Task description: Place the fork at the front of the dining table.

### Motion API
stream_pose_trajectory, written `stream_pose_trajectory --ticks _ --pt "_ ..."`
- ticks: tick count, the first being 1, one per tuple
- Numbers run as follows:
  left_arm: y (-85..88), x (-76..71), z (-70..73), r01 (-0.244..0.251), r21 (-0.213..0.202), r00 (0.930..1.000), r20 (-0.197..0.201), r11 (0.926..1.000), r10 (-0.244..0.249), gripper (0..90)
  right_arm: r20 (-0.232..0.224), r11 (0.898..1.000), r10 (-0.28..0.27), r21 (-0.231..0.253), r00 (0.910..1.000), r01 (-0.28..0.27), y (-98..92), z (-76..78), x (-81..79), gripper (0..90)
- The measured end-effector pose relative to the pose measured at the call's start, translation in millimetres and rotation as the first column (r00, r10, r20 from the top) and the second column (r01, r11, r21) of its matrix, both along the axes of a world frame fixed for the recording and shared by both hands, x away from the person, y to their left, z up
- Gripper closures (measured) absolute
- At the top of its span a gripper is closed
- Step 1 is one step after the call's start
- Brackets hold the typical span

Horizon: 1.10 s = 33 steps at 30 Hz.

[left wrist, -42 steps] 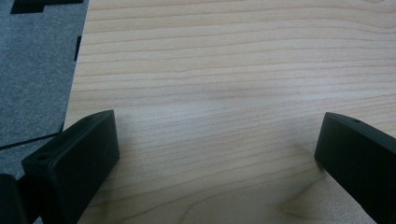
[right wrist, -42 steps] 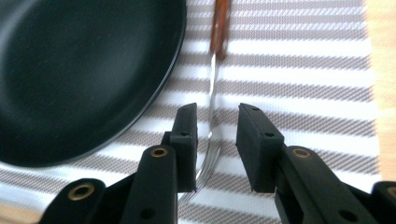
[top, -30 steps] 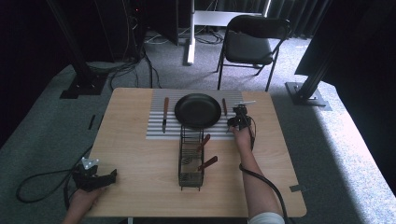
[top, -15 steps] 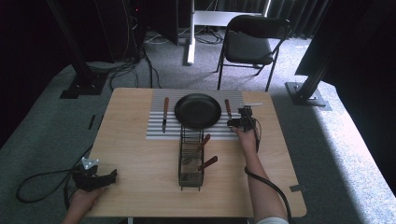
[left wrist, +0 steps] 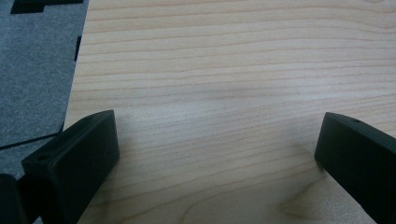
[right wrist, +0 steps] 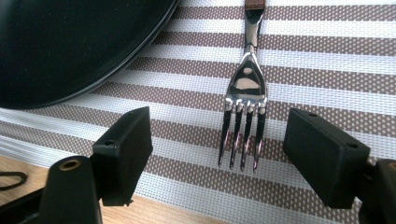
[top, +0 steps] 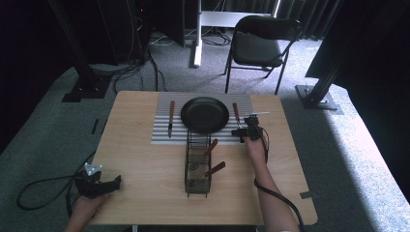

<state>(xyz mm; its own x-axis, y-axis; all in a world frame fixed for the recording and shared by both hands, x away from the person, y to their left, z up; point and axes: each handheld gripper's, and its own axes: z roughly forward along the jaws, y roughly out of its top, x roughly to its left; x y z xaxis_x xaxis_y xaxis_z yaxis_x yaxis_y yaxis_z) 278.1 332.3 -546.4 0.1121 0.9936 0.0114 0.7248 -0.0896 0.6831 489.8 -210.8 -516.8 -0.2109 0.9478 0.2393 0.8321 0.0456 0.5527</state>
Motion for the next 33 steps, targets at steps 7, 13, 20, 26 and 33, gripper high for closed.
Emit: stream_pose_trajectory --ticks 7,13,20,26,33 --pt "0.0 0.0 0.0 0.000 0.000 1.0000 0.000 1.0000 0.000 0.0 0.037 1.000 0.022 -0.008 0.9991 -0.022 -0.8 -2.4 -12.1 17.9" --pt "0.0 0.0 0.0 0.000 0.000 1.0000 0.000 1.0000 0.000 0.0 0.071 0.999 0.032 -0.017 0.9969 -0.031 -1.1 -1.0 -23.2 15.9" --pt "0.0 0.0 0.0 0.000 0.000 1.0000 0.000 1.0000 0.000 0.0 0.098 0.999 0.026 -0.021 0.9948 -0.024 -5.1 1.0 -35.6 15.4" --pt "0.0 0.0 0.0 0.000 0.000 1.0000 0.000 1.0000 0.000 0.0 0.120 1.000 0.025 -0.020 0.9925 -0.023 -9.9 3.5 -45.6 15.3" --pt "0.0 0.0 0.0 0.000 0.000 1.0000 0.000 1.0000 0.000 0.0 0.146 1.000 0.024 -0.020 0.9891 -0.021 -16.7 4.1 -61.4 15.3"
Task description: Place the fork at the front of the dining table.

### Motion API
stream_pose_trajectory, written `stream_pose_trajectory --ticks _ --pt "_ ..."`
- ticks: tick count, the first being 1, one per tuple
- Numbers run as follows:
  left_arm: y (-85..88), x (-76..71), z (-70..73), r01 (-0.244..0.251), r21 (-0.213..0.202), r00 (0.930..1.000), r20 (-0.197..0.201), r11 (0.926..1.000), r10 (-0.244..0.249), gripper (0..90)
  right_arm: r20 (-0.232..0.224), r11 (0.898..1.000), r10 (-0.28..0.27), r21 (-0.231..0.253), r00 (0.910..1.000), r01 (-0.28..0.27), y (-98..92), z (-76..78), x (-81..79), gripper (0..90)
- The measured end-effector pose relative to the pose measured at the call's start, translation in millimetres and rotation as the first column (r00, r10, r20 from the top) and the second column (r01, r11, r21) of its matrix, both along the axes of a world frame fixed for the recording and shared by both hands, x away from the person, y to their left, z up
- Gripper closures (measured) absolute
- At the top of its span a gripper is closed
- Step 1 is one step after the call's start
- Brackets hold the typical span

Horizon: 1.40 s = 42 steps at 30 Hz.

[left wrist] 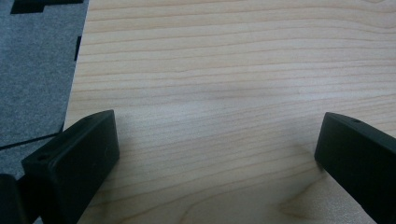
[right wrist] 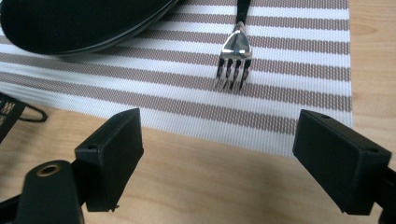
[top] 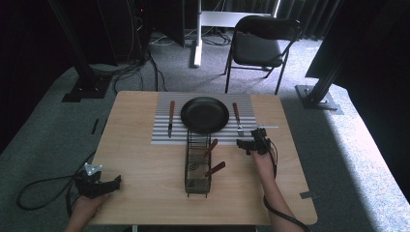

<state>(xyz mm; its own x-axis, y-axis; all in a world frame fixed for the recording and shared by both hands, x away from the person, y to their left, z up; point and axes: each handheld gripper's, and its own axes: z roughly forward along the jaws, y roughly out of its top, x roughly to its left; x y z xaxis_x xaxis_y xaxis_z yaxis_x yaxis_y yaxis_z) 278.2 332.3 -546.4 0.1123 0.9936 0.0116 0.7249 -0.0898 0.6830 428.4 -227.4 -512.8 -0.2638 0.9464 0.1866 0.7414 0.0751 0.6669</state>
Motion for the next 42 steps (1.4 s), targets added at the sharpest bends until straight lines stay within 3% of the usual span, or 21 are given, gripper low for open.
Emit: stream_pose_trajectory --ticks 15,24,33,35,42 --pt "0.0 0.0 0.0 0.000 0.000 1.0000 0.000 1.0000 0.000 0.0 0.025 1.000 -0.026 -0.003 0.9993 0.026 -14.9 -9.6 -34.4 15.1" --pt "0.0 0.0 0.0 0.000 0.000 1.0000 0.000 1.0000 0.000 0.0 0.080 0.999 -0.054 -0.003 0.9954 0.054 -31.0 -14.7 -56.0 14.1" --pt "0.0 0.0 0.0 0.000 0.000 1.0000 0.000 1.0000 0.000 0.0 0.107 0.995 -0.072 -0.055 0.9916 0.078 -44.0 -19.0 -73.0 12.8" --pt "0.0 0.0 0.0 0.000 0.000 1.0000 0.000 1.0000 0.000 0.0 0.132 0.993 -0.093 -0.066 0.9869 0.102 -51.2 -20.5 -81.1 12.6" --pt "0.0 0.0 0.0 0.000 0.000 1.0000 0.000 1.0000 0.000 0.0 0.127 0.989 -0.089 -0.105 0.9879 0.102 -58.6 -24.6 -94.7 12.2"
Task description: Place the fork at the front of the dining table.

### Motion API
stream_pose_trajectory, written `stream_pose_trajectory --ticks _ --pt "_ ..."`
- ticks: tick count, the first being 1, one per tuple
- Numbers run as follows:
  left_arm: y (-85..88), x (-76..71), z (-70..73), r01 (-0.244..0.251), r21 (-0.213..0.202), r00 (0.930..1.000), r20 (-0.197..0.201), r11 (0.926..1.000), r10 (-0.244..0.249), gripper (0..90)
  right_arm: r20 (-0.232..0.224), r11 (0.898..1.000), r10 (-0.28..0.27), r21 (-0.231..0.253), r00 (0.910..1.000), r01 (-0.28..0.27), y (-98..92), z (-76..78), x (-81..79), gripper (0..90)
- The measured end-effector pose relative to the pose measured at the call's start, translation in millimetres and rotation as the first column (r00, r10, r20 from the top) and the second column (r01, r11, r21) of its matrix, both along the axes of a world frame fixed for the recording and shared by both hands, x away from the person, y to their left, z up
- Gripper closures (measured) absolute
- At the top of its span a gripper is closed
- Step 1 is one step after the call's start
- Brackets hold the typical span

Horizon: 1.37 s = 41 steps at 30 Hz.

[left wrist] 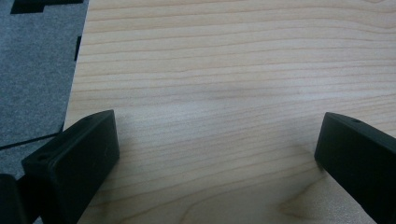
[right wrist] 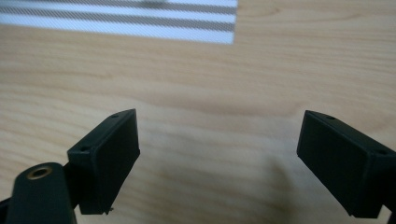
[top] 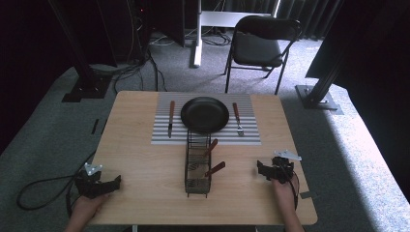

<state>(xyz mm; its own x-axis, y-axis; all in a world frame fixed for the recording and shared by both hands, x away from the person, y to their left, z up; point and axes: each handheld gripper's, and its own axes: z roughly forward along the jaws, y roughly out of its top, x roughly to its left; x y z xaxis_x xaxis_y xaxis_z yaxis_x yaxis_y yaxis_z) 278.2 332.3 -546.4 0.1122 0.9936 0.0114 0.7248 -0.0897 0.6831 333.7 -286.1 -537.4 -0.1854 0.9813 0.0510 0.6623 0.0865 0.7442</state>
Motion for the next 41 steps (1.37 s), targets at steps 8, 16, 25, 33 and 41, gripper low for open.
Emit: stream_pose_trajectory --ticks 8,16,25,33,41 --pt "0.0 0.0 0.0 0.000 0.000 1.0000 0.000 1.0000 0.000 0.0 -0.007 0.998 -0.045 -0.047 0.9990 0.044 -8.7 -6.3 -18.4 11.0" --pt "0.0 0.0 0.0 0.000 0.000 1.0000 0.000 1.0000 0.000 0.0 -0.006 0.992 -0.082 -0.096 0.9966 0.081 -14.0 -10.6 -34.0 11.1" --pt "0.0 0.0 0.0 0.000 0.000 1.0000 0.000 1.0000 0.000 0.0 -0.031 0.988 -0.151 -0.042 0.9881 0.149 -27.4 -12.4 -37.4 11.2" --pt "0.0 -0.1 0.0 0.000 0.000 1.0000 0.000 1.0000 0.000 0.0 -0.031 0.987 -0.156 -0.044 0.9872 0.155 -27.3 -12.5 -37.6 11.2" --pt "-1.4 0.8 0.0 -0.017 0.000 0.9999 0.000 0.9999 0.017 0.0 -0.031 0.987 -0.157 -0.043 0.9872 0.155 -27.4 -12.4 -37.4 11.2"
